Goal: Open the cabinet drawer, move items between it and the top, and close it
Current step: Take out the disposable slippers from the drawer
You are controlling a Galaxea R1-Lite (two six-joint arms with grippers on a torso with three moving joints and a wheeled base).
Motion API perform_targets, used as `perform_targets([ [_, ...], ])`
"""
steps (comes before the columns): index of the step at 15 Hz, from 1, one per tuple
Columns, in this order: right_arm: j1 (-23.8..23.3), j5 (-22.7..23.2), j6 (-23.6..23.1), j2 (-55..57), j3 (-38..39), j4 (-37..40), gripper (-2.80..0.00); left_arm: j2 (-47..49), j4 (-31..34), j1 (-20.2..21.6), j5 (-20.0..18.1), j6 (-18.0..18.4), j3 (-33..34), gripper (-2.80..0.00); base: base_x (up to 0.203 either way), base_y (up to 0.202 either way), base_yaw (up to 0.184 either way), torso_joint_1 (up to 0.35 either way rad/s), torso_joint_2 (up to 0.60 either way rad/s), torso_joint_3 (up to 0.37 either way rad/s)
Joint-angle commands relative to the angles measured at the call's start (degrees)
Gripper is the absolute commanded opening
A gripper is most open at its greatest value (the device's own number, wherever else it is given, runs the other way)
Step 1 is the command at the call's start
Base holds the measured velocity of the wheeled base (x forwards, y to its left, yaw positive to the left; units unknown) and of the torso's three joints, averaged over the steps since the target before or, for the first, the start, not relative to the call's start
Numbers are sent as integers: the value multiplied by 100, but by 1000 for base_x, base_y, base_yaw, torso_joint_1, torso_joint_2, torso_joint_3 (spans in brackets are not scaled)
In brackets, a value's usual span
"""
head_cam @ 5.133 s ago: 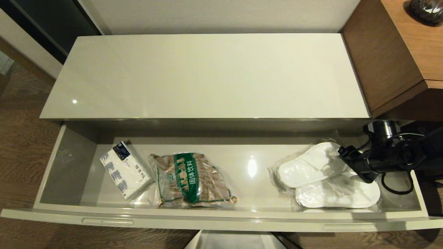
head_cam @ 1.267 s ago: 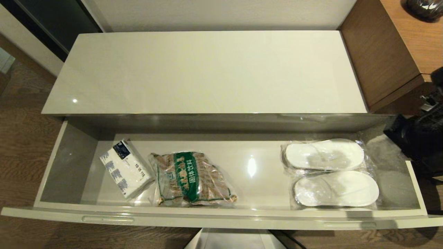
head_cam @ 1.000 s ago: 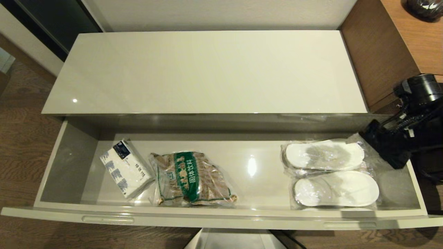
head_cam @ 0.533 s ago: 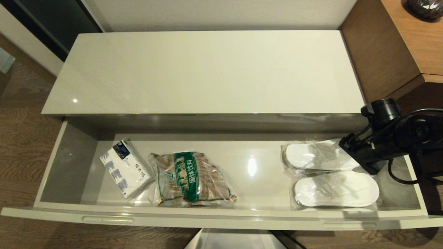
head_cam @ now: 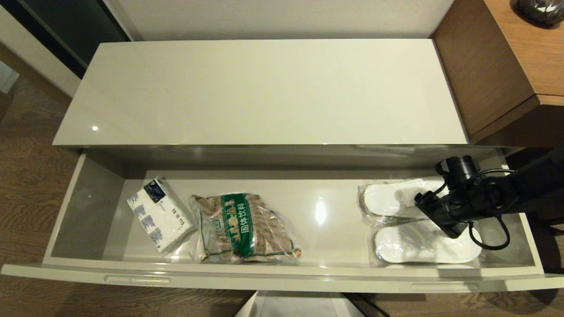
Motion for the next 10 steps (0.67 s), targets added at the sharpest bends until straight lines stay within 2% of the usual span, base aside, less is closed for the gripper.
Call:
perform_targets([
  [1, -19, 2, 26, 325, -17, -2, 0, -3, 0, 2, -1, 0, 0, -280, 0, 0, 0, 0, 0, 0],
  [6, -20, 68, 16, 332, -33, 1, 0, -4, 0, 2, -1, 0, 0, -280, 0, 0, 0, 0, 0, 0],
  [7, -20, 78, 3, 299, -29, 3, -280, -4, 0, 4, -1, 0, 0, -280, 0, 0, 0, 0, 0, 0],
  [10, -21, 169, -14, -20, -35, 86, -280, -4, 0, 2, -1, 0, 0, -280, 0, 0, 0, 0, 0, 0],
])
